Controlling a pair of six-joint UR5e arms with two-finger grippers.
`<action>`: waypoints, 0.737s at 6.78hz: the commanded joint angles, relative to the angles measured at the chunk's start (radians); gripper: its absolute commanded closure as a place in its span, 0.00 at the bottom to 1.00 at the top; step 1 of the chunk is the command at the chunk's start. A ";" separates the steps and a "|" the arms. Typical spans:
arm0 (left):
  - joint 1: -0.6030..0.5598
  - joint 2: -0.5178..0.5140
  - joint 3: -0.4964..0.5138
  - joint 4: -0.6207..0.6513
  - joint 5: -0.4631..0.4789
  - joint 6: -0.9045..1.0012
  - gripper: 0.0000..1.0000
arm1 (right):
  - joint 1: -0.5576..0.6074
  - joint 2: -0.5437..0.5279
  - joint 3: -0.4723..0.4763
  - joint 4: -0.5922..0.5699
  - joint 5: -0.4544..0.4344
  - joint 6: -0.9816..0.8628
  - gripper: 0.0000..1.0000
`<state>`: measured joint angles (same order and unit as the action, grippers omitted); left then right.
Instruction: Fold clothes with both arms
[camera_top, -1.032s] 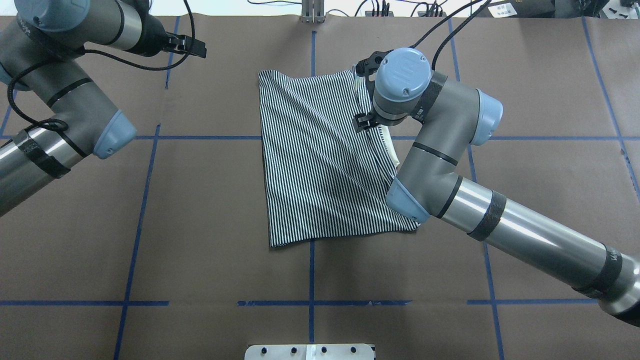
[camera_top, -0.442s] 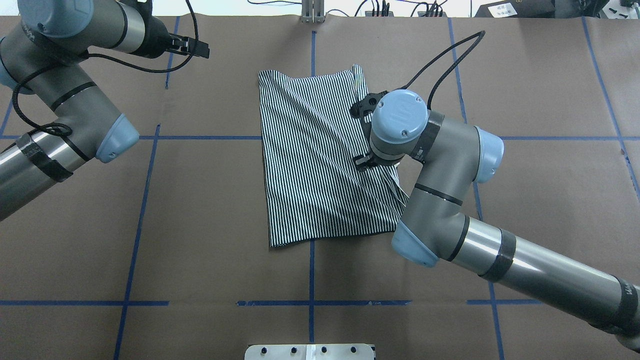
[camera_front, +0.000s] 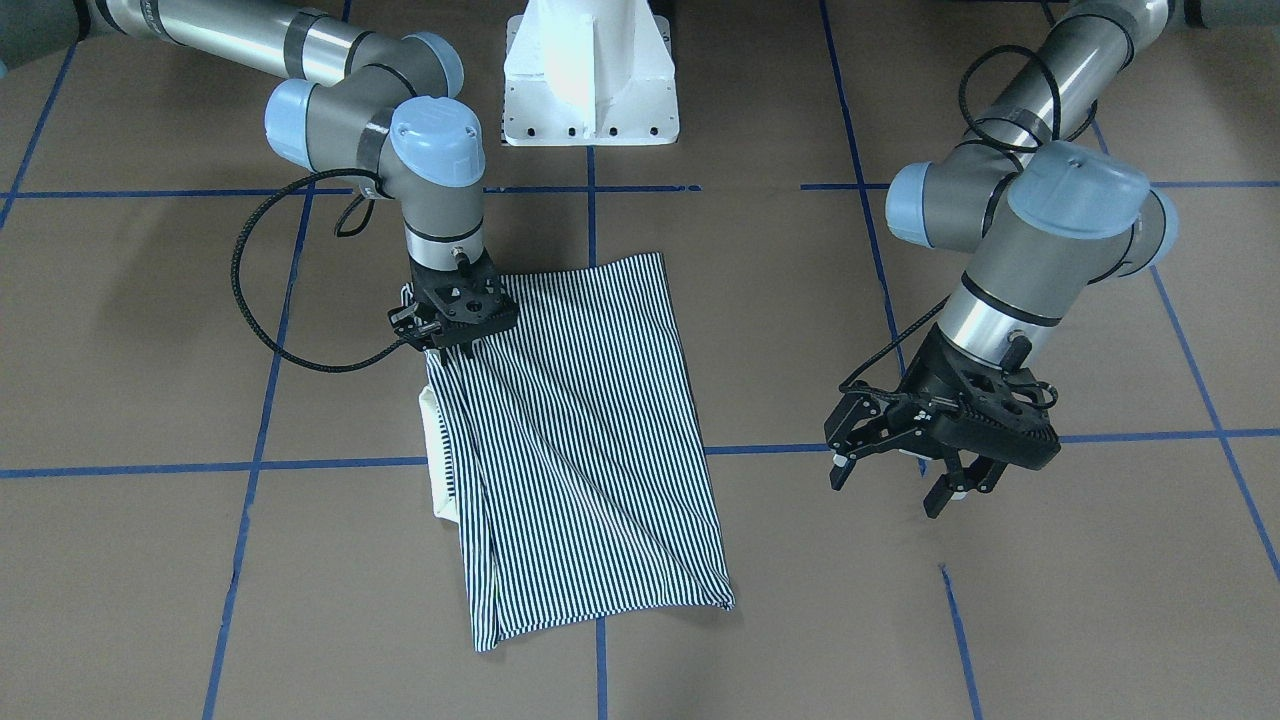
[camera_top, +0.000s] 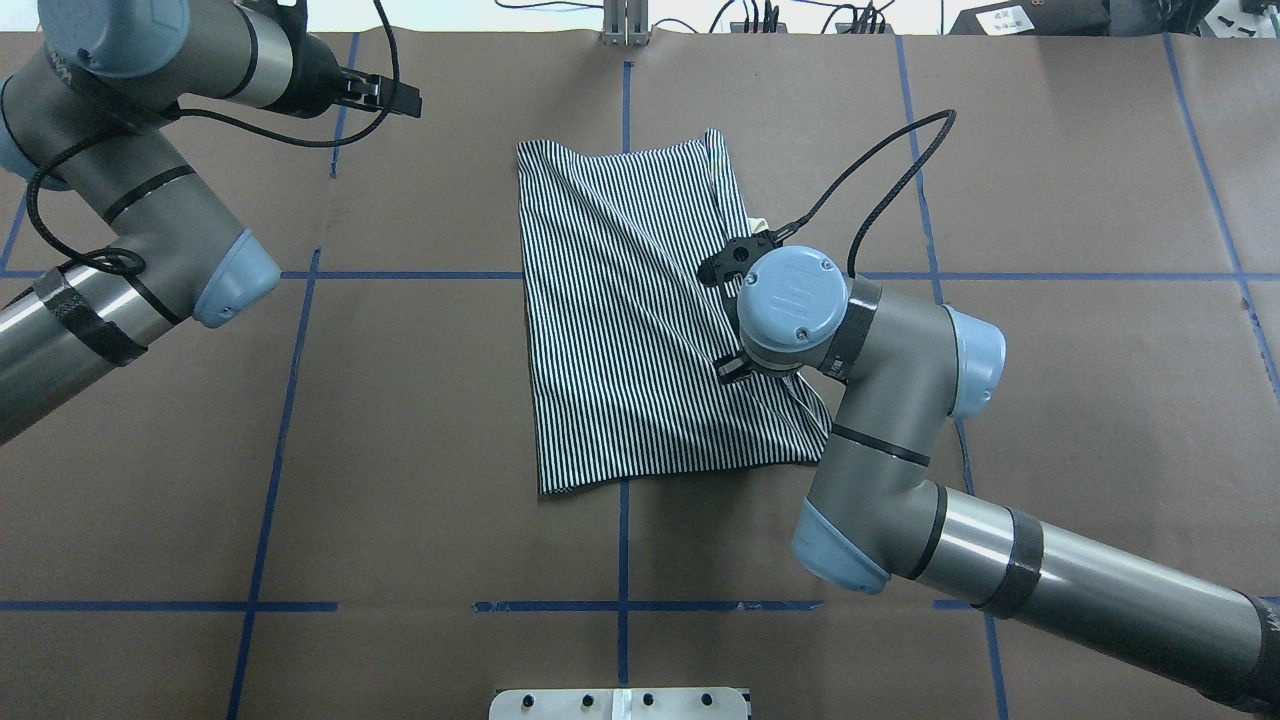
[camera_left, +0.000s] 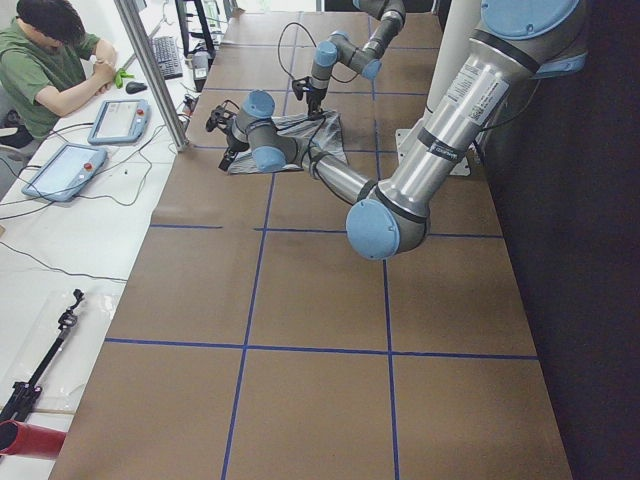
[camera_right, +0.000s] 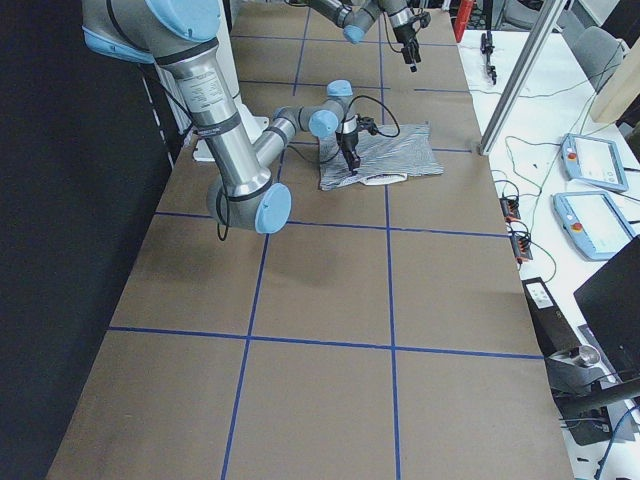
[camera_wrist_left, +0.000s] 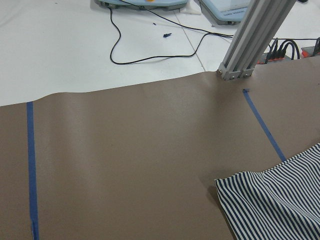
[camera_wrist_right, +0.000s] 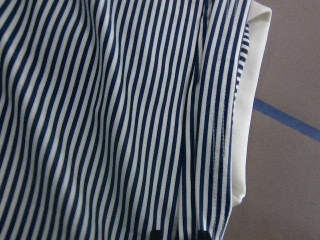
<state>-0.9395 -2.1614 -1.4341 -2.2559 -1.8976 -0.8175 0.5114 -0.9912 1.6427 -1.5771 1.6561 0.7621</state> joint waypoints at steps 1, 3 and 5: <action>0.001 0.000 -0.002 -0.001 -0.001 0.000 0.00 | -0.016 -0.018 0.005 -0.012 -0.041 -0.007 0.65; 0.001 0.000 0.000 0.001 -0.003 0.000 0.00 | -0.019 -0.017 0.011 -0.012 -0.041 -0.007 1.00; 0.002 0.000 0.001 0.001 -0.005 0.000 0.00 | 0.022 -0.017 0.034 -0.012 -0.033 -0.015 1.00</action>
<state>-0.9382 -2.1614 -1.4339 -2.2551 -1.9015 -0.8176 0.5056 -1.0061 1.6603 -1.5885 1.6167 0.7528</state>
